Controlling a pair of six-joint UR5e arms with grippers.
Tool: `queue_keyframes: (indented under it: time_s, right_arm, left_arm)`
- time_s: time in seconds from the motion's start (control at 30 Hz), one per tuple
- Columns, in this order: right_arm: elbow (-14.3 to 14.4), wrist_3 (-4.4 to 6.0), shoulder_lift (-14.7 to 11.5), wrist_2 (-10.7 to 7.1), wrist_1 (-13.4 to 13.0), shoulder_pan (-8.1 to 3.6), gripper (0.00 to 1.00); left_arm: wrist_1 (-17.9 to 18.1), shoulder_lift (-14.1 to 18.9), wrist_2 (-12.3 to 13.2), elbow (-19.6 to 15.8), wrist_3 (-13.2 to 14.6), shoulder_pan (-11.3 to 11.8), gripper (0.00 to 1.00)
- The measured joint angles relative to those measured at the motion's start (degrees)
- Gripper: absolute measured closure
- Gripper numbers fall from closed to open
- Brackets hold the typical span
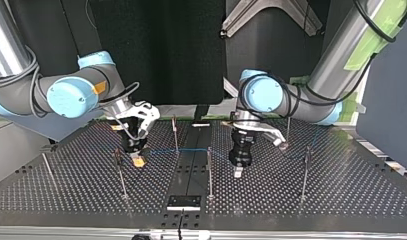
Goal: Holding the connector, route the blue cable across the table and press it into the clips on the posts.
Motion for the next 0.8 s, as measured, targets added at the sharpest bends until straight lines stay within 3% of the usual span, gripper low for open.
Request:
queue_keyframes:
  time_s: [0.23,0.47,0.8]
  right_arm:
    - [0.0,-0.21,0.1,-0.14,-0.1,-0.02,1.0]
    - [0.0,-0.37,0.3,-0.15,-0.1,-0.21,1.0]
    - [0.0,-0.41,0.5,-0.08,-0.1,-0.61,1.0]
  left_arm:
    - [-1.0,-2.4,0.6,2.4,0.1,0.7,1.0]
    - [-4.4,-5.9,-1.4,5.6,1.7,1.6,1.0]
    - [-8.5,-9.1,-2.6,6.4,2.4,2.5,1.0]
